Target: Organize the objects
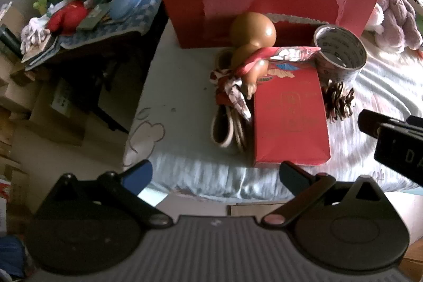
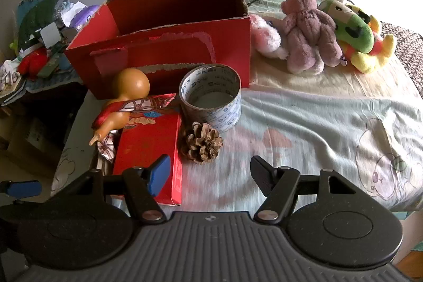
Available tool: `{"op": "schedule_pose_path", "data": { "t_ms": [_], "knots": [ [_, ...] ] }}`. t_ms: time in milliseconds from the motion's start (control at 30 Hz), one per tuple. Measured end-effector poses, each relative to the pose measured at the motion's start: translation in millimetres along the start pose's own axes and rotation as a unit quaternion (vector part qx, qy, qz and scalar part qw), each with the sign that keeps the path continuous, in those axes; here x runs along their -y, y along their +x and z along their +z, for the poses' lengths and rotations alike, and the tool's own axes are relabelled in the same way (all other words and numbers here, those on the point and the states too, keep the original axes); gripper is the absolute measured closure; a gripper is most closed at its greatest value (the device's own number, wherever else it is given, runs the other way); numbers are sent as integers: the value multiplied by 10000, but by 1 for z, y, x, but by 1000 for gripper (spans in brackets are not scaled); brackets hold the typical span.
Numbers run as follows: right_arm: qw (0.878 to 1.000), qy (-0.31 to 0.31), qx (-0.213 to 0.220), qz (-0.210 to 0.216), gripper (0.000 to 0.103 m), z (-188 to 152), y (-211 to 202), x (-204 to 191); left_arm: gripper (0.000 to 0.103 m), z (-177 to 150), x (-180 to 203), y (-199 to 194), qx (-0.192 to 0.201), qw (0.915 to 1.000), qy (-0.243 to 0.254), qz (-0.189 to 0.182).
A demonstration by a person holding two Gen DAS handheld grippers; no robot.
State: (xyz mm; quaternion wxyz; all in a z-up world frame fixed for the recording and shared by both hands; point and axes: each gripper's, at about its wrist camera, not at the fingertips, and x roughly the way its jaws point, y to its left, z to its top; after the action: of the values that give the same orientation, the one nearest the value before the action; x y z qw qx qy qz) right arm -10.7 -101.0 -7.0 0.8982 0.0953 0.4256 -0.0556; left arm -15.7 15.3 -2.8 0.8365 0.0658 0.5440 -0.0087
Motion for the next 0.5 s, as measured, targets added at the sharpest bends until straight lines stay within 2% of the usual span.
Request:
{"op": "schedule_pose_path", "data": {
  "t_ms": [133,300,400,500],
  "knots": [
    [9999,40,-154,8,33,-3,-1,4,1,-1,2,-1,4,10000,-5,-40],
    [9997,155,-160,63,33,-4,0,16,1,-3,13,-1,-61,9998,92,-167],
    [9995,266,-151,103,33,-1,3,26,5,-1,20,-1,-90,9991,161,-369],
    [9991,359,-134,158,33,6,8,35,6,3,29,-1,-14,9991,243,-339]
  ]
}}
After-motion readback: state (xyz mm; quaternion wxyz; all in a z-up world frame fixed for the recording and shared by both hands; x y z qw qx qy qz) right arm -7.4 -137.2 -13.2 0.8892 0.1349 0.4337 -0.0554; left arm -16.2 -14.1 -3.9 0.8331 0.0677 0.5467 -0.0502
